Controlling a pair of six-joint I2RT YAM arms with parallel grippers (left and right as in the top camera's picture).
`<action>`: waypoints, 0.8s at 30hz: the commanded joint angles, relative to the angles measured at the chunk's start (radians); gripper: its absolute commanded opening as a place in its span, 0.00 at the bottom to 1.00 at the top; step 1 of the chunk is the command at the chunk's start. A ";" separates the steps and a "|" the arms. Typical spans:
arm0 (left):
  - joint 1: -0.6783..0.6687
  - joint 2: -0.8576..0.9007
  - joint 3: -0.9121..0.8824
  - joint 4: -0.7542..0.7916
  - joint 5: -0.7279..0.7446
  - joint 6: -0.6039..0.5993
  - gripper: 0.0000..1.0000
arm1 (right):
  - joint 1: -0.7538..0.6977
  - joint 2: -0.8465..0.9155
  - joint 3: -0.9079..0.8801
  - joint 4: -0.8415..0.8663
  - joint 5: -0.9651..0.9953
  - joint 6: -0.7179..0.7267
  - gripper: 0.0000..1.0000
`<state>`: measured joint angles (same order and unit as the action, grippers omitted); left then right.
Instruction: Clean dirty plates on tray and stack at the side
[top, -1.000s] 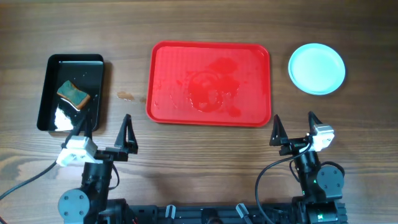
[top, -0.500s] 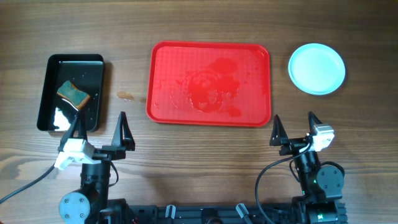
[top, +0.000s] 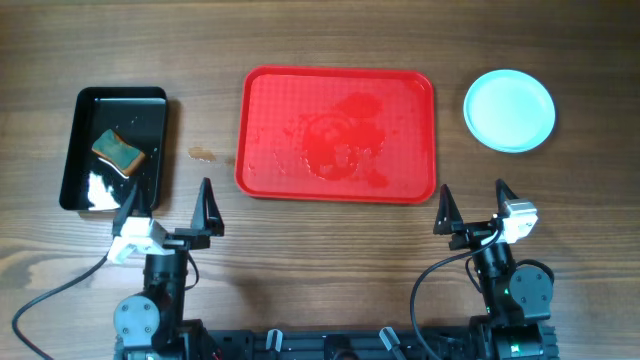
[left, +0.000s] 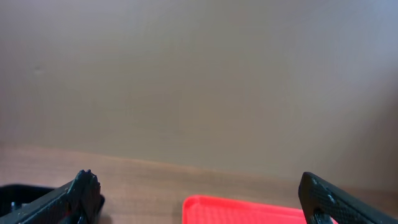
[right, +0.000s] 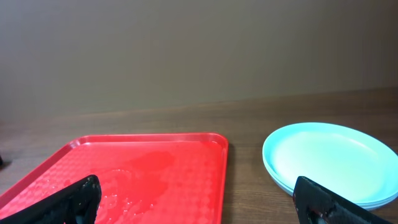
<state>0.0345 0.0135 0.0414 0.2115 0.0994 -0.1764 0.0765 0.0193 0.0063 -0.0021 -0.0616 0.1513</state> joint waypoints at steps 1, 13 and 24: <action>-0.005 -0.010 -0.036 0.016 0.016 0.020 1.00 | -0.006 -0.008 -0.001 0.003 0.010 -0.018 1.00; -0.029 -0.010 -0.036 -0.032 0.027 0.020 1.00 | -0.006 -0.008 -0.001 0.003 0.010 -0.017 1.00; -0.038 -0.010 -0.036 -0.280 0.034 0.087 1.00 | -0.006 -0.008 -0.001 0.003 0.010 -0.018 1.00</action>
<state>0.0109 0.0139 0.0082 -0.0601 0.1169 -0.1673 0.0765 0.0193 0.0063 -0.0021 -0.0616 0.1513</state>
